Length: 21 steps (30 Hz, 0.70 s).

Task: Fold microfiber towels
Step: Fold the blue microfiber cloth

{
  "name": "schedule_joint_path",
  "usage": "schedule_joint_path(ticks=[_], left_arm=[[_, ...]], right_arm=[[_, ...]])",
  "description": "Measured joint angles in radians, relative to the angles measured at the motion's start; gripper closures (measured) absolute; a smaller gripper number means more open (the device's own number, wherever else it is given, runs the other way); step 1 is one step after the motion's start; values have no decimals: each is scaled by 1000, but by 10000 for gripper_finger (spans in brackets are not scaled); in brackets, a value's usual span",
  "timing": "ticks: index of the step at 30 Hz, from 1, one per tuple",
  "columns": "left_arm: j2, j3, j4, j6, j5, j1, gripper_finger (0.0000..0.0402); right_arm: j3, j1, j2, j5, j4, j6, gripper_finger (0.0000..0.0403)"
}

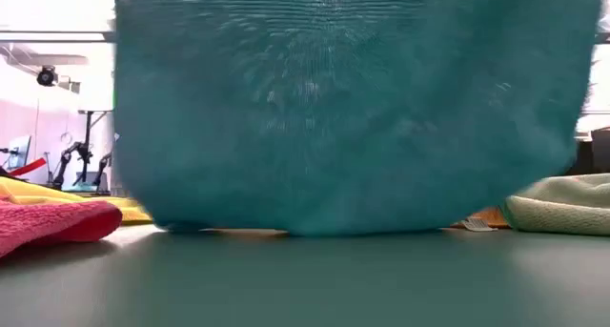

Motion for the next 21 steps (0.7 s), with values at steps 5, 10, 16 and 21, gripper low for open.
schedule_joint_path(ticks=[5,10,16,21], left_arm=[[129,27,67,-169,41,-52,401],[228,34,170,-289,49,-85,401],[289,34,198,-381,49,-98,401],[296,27,171,-404,36,-93,401]], right_arm=[[-120,53,0,-33,180,73,394],[-250,95,0,-62,383,140,394],[-381,109,0,-83,509,234,394],[-437,86,0,-84,511,272,394]])
